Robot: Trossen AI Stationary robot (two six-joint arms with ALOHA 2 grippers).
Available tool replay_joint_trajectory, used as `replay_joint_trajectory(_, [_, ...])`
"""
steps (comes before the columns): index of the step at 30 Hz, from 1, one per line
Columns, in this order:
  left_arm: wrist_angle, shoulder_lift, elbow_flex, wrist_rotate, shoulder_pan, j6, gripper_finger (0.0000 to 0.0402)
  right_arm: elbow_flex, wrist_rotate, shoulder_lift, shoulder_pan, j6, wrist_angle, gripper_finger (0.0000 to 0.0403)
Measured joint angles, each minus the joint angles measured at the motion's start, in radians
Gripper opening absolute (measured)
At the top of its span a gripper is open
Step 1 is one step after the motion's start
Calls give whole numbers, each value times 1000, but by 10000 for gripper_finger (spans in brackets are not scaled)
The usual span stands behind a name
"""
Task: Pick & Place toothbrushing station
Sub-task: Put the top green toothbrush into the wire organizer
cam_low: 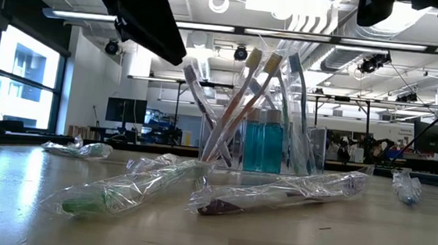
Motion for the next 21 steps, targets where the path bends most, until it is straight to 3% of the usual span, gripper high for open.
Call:
replay_joint_trajectory(6, [5,0,0,-21,0,19,138,0,-1,0,-16,-7,-10,187])
replay_joint_trajectory(14, [5,0,0,-52,0,20,226,0,-28,0,-16,-7,-20,172])
replay_joint_trajectory(21, [-59,0,0,25,-1,17,281,0,-28,0,-16,-6,-25,154])
